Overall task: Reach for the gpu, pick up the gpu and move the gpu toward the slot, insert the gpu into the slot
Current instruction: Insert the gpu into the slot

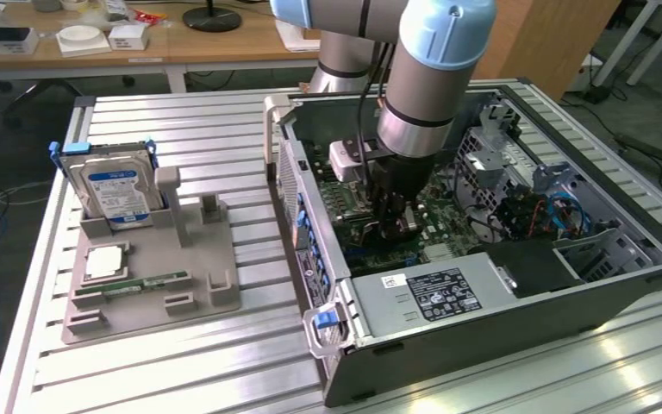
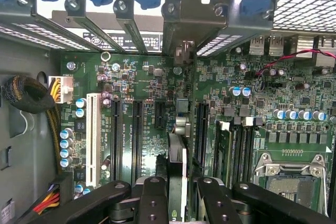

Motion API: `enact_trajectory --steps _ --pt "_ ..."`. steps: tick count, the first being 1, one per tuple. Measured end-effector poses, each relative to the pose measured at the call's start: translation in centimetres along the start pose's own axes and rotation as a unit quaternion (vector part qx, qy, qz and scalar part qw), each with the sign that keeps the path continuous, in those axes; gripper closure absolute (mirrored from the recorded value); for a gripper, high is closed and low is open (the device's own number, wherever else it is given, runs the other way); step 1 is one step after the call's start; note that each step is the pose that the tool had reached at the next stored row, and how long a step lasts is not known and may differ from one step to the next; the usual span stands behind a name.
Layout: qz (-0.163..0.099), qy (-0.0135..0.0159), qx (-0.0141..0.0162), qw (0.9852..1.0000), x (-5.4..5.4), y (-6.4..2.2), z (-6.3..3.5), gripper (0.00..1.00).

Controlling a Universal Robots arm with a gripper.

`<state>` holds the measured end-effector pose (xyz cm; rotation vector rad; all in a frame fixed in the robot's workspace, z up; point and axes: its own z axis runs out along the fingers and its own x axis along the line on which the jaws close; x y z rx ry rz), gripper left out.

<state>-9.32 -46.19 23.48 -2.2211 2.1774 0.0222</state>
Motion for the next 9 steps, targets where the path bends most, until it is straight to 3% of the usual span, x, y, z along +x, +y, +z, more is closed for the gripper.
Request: enact_trajectory --steps 9 --pt "0.0 -0.0002 0.0 1.0 0.01 0.0 0.34 0.74"
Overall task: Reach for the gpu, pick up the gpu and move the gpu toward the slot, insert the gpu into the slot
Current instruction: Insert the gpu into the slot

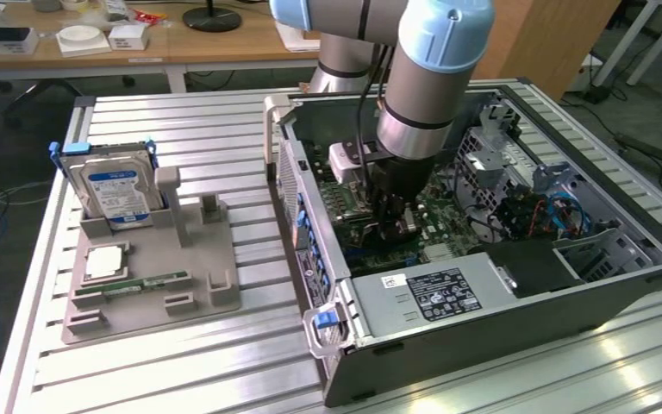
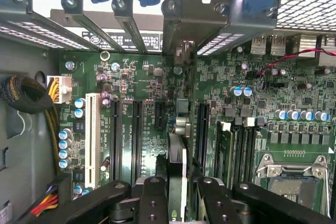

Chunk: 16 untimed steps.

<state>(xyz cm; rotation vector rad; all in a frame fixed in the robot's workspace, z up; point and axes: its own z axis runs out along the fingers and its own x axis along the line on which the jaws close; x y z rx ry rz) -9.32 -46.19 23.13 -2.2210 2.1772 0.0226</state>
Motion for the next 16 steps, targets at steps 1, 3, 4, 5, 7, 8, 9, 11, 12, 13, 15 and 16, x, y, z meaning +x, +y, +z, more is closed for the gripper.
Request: enact_trajectory --steps 1,3,4,5,7,8,9,11,12,13,15,16 --pt "0.0 0.0 0.0 1.0 0.0 0.0 0.0 0.74" --pt "0.0 0.0 0.0 1.0 0.0 0.0 0.0 0.74" --pt "0.0 0.0 0.0 1.0 0.0 0.0 0.0 0.74" --pt "0.0 0.0 0.0 1.0 0.0 0.0 0.0 0.74" --pt "0.0 0.0 0.0 1.0 0.0 0.0 0.0 0.74" --pt "0.0 0.0 0.0 1.0 0.0 0.0 0.0 0.74" --pt "0.0 0.0 0.0 1.0 0.0 0.0 0.0 0.74" --pt "0.0 0.0 0.0 1.0 0.0 0.0 0.0 0.74" --pt "0.0 0.0 0.0 1.0 0.0 0.0 0.0 0.74" --pt "0.0 0.0 0.0 1.0 0.0 0.0 0.0 0.74" --pt "0.0 0.0 0.0 1.0 0.0 0.0 0.0 0.74" --pt "0.0 0.0 0.0 1.0 0.0 0.0 0.0 0.74"
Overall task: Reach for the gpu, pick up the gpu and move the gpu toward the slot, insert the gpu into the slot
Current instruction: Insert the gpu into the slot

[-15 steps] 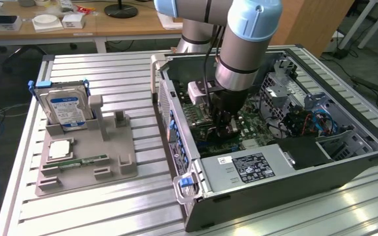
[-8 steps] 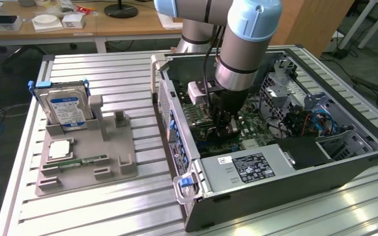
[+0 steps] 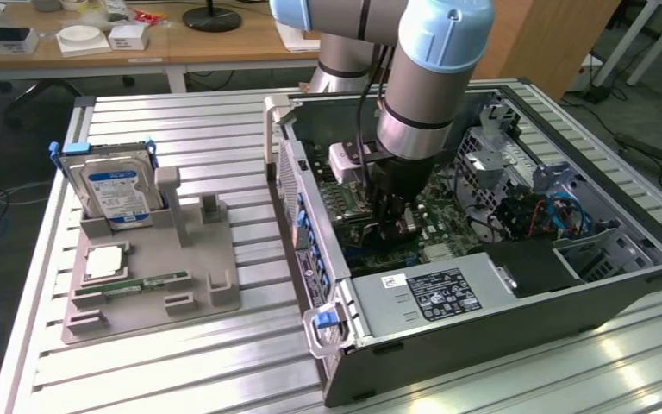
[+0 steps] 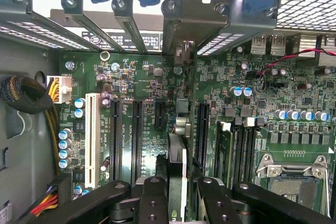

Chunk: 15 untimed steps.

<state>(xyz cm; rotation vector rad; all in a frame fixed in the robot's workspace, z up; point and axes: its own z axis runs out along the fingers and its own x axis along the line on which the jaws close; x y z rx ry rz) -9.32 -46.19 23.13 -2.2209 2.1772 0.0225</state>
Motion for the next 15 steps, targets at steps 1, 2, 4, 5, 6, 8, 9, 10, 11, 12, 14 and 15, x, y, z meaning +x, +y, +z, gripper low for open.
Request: enact_trajectory --steps 1,2,4,5,6,8,9,10,11,12,14,15 --pt "0.0 0.0 0.0 1.0 0.0 0.0 0.0 0.74" --pt "0.0 0.0 0.0 1.0 0.0 0.0 0.0 0.74" --pt "0.0 0.0 0.0 1.0 0.0 0.0 0.0 0.74" --pt "0.0 0.0001 0.0001 1.0 0.0 0.0 0.02 0.74" --pt "0.0 0.0 0.0001 1.0 0.0 0.0 0.08 0.74" --pt "0.0 0.0 0.0001 1.0 0.0 0.0 0.1 0.74" --pt "0.0 0.0 0.0 1.0 0.0 0.0 0.1 0.74" --pt "0.0 0.0 0.0 1.0 0.0 0.0 0.1 0.74" --pt "0.0 0.0 0.0 1.0 0.0 0.0 0.1 0.74" --pt "0.0 0.0 0.0 1.0 0.0 0.0 0.1 0.74" --pt "0.0 0.0 0.0 1.0 0.0 0.0 0.1 0.74" --pt "0.0 0.0 0.0 1.0 0.0 0.0 0.1 0.74"
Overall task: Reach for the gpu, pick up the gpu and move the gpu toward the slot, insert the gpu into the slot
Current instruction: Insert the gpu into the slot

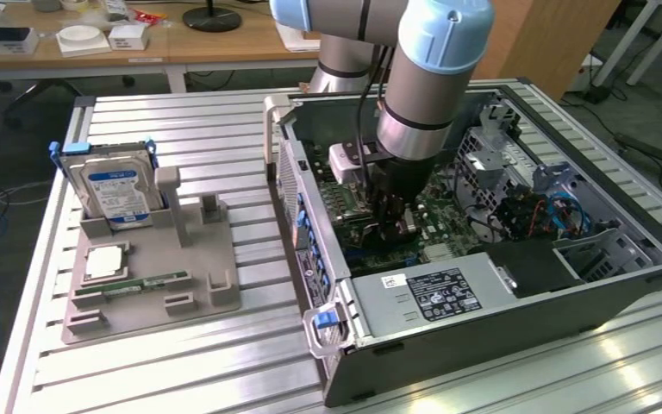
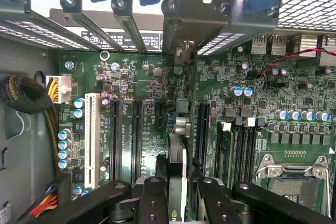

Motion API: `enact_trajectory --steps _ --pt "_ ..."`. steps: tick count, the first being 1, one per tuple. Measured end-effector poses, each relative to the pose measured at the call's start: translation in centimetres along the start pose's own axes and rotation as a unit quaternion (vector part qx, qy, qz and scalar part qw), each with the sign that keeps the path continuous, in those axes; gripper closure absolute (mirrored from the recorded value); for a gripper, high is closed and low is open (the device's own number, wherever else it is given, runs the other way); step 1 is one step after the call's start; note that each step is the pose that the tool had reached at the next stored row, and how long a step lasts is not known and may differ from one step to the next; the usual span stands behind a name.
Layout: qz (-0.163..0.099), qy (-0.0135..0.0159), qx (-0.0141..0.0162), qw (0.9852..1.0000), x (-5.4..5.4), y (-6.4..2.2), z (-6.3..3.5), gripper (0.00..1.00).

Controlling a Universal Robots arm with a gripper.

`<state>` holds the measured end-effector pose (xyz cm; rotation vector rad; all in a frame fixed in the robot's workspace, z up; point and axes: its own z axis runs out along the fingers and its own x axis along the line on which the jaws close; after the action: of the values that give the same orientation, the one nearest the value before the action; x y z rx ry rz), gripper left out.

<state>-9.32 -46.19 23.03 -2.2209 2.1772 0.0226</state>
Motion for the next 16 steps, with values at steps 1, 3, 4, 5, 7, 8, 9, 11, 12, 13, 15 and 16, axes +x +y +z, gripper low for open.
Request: enact_trajectory --steps 1,3,4,5,7,8,9,11,12,13,15,16 --pt "0.0 0.0 0.0 1.0 0.0 0.0 0.0 0.74" --pt "0.0 0.0 0.0001 1.0 0.0 0.0 0.0 0.74" --pt "0.0 -0.0013 0.0001 1.0 -0.03 0.05 0.08 0.73" --pt "0.001 -0.0007 0.0002 1.0 -0.02 0.05 0.06 0.73" --pt "0.0 -0.0001 0.0 1.0 0.0 0.0 -0.03 0.67" --pt "0.0 0.0 0.0 1.0 0.0 0.0 -0.09 0.67" --pt "0.0 0.0 0.0 1.0 0.0 0.0 -0.15 0.67" --pt "0.0 0.0 0.0 1.0 -0.01 0.0 -0.3 0.67" --pt "0.0 -0.0001 0.0001 1.0 -0.01 0.0 -0.36 0.67" --pt "0.0 0.0 0.0001 1.0 -0.02 0.0 -0.45 0.67" --pt "0.0 0.0 0.0003 1.0 -0.02 -0.01 -0.66 0.67" --pt "0.0 0.0 0.0004 1.0 -0.03 -0.01 -0.78 0.67"
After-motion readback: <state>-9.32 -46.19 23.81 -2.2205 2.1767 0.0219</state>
